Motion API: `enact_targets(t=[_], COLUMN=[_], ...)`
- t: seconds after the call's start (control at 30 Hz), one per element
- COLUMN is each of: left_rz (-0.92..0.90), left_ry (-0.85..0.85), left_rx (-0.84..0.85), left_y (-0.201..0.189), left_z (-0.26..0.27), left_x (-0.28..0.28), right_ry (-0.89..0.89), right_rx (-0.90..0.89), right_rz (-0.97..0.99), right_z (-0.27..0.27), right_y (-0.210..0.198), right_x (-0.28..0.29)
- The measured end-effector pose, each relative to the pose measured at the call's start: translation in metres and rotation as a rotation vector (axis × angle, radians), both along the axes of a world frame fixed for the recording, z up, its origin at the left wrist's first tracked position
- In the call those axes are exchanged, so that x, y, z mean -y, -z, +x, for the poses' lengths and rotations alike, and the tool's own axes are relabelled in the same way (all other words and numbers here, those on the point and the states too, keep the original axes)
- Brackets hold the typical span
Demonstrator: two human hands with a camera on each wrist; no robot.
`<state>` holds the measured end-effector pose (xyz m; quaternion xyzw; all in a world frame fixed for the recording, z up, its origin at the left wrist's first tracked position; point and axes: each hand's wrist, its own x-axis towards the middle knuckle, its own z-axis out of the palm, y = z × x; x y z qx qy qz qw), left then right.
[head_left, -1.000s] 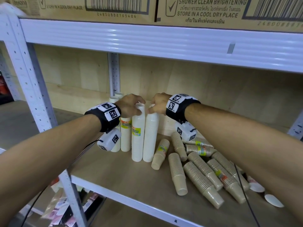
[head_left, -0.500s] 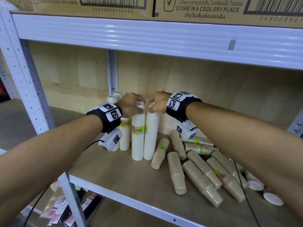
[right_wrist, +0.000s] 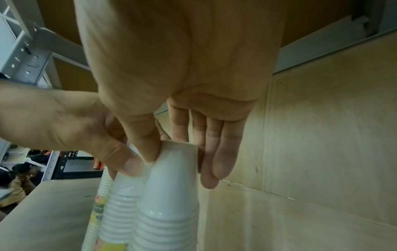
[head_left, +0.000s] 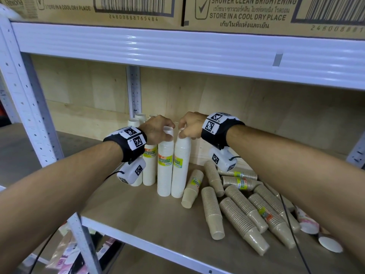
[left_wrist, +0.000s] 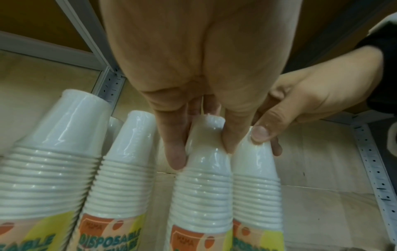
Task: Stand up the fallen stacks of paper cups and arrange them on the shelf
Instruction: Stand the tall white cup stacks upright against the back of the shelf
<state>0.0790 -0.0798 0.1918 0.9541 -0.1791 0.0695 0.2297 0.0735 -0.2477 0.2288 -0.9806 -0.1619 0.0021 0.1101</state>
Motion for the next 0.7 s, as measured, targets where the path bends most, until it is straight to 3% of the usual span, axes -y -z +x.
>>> enact_targets(t=[0.23, 0.7], left_rz=[0.014, 0.052], left_ry=[0.007, 0.024], left_rx=[-0.012, -0.026], left_y=[0.0003, -0.0058], left_z=[0.0044, 0.006], left_x=[-0.0007, 0.0036], right_ry=[0.077, 0.027], right_rx=[-0.002, -0.049], right_rz=[0.01, 0.066], right_z=[0.0006, -0.0023], right_y=[-0.0001, -0.0019], right_x=[-0.0033, -0.0064])
